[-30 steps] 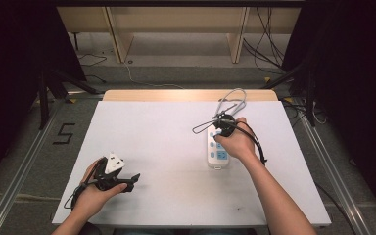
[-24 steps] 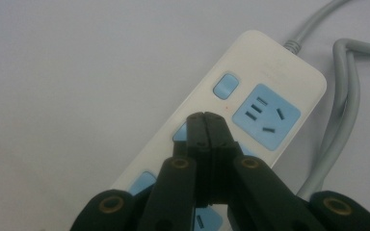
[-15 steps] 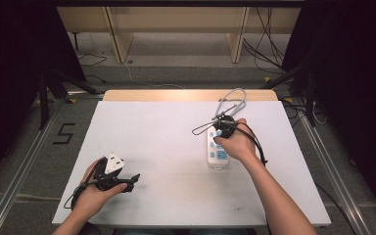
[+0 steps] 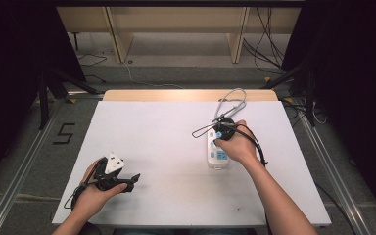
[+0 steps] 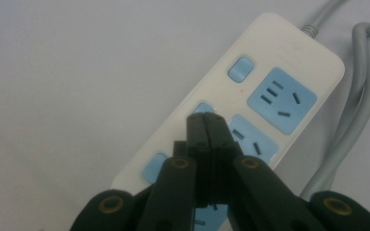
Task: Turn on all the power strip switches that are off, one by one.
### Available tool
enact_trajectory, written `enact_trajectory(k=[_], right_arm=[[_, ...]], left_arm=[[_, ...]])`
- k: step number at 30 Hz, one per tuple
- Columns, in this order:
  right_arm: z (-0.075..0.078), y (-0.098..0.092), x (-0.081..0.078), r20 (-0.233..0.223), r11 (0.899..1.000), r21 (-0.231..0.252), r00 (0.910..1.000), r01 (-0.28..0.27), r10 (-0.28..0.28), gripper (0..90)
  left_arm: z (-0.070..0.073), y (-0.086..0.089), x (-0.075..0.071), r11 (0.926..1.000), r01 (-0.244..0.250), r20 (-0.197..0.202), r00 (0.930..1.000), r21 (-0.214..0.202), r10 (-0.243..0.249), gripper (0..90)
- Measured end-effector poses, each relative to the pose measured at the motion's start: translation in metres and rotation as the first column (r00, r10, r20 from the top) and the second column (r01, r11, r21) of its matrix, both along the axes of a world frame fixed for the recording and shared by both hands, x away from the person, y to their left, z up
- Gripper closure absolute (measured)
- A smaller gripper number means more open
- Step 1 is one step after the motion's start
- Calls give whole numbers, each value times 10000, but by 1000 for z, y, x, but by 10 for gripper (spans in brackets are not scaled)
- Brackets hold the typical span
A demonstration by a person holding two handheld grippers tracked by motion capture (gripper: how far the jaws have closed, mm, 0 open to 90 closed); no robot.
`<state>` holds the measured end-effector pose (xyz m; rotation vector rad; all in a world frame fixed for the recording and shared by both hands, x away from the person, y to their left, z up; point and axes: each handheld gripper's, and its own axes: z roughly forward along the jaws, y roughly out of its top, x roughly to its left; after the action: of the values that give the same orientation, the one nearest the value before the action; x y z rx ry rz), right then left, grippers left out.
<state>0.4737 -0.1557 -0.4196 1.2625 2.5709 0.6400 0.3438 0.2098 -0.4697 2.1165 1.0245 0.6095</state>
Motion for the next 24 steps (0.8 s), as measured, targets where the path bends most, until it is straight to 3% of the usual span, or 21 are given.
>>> enact_trajectory(k=[24], right_arm=[[-4, 7, -11, -298, 9996, -86, 9992, -279, 277, 900]], left_arm=[[0, 0, 0, 10000, 4, 19, 10000, -5, -4, 199]])
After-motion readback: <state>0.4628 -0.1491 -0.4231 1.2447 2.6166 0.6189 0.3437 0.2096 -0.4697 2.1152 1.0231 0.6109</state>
